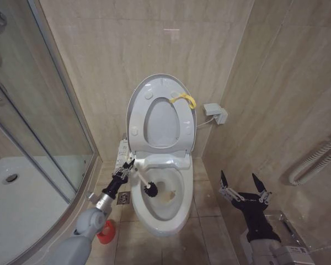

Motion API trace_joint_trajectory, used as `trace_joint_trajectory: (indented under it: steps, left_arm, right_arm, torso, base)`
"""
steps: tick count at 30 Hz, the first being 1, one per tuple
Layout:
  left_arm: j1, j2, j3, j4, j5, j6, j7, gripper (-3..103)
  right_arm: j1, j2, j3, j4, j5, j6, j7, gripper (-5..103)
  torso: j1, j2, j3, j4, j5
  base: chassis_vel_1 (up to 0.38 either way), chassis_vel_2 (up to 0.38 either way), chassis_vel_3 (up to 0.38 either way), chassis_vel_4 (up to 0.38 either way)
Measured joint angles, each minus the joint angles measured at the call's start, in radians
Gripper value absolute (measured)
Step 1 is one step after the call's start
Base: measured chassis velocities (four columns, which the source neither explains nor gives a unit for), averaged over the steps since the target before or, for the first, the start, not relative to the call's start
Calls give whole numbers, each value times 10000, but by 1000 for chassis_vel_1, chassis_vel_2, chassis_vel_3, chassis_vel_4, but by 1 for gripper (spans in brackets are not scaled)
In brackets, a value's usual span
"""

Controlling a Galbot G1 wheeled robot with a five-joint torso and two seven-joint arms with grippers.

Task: Open the toilet lid, clean the toilet bowl with a toilet brush, close the toilet lid, and flush.

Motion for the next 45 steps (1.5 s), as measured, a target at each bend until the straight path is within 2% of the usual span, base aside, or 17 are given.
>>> trace_joint_trajectory:
  steps: [6, 9, 12, 16, 24, 30, 32, 36, 45]
  left_arm:
    - [-468, 67, 968, 455, 506, -121, -34, 20]
    - [-919, -122, 1657, 892, 820, -331, -554, 20]
    - [-1160, -280, 1909, 1080, 974, -436, -877, 20]
    - [-1492, -349, 2208, 1315, 1210, -507, -1031, 20]
    - [-2206, -258, 2631, 2158, 1679, -656, -597, 20]
    - [-2668, -413, 2946, 3128, 2626, -912, 91, 20]
    - [-2721, -431, 3013, 3133, 2559, -913, 58, 20]
    - [-2903, -641, 3207, 2697, 1316, -732, -688, 20]
    - [-3020, -860, 3240, 2657, 803, -691, -869, 20]
  right_arm:
    - [0, 0, 0, 0, 0, 0, 0, 100]
    - [0, 0, 0, 0, 0, 0, 0, 100]
    - [0, 0, 0, 1, 0, 0, -1, 100]
    - [0, 0, 0, 0, 1, 0, -1, 100]
    - [0, 0, 0, 0, 0, 0, 0, 100]
    - [0, 0, 0, 0, 0, 0, 0, 100]
    - [0, 0, 0, 0, 0, 0, 0, 100]
    - [0, 0, 0, 0, 0, 0, -1, 100]
    - [0, 0, 0, 0, 1, 0, 0, 100]
  torso:
    - [0, 1, 0, 2, 1]
    - [-1, 0, 0, 2, 0]
    - [0, 1, 0, -1, 0]
    - [0, 0, 0, 1, 0]
    - [0, 0, 0, 1, 0]
    - [0, 0, 0, 2, -1]
    - [0, 0, 0, 3, -1]
    - [-2, 1, 0, -2, -1]
    - [-2, 1, -1, 1, 0]
  base:
    - [0, 0, 0, 0]
    - [0, 0, 0, 0]
    - [0, 0, 0, 0]
    - [0, 0, 0, 0]
    - [0, 0, 0, 0]
    - [0, 0, 0, 0]
    - [0, 0, 0, 0]
    - [0, 0, 0, 0]
    - [0, 0, 0, 0]
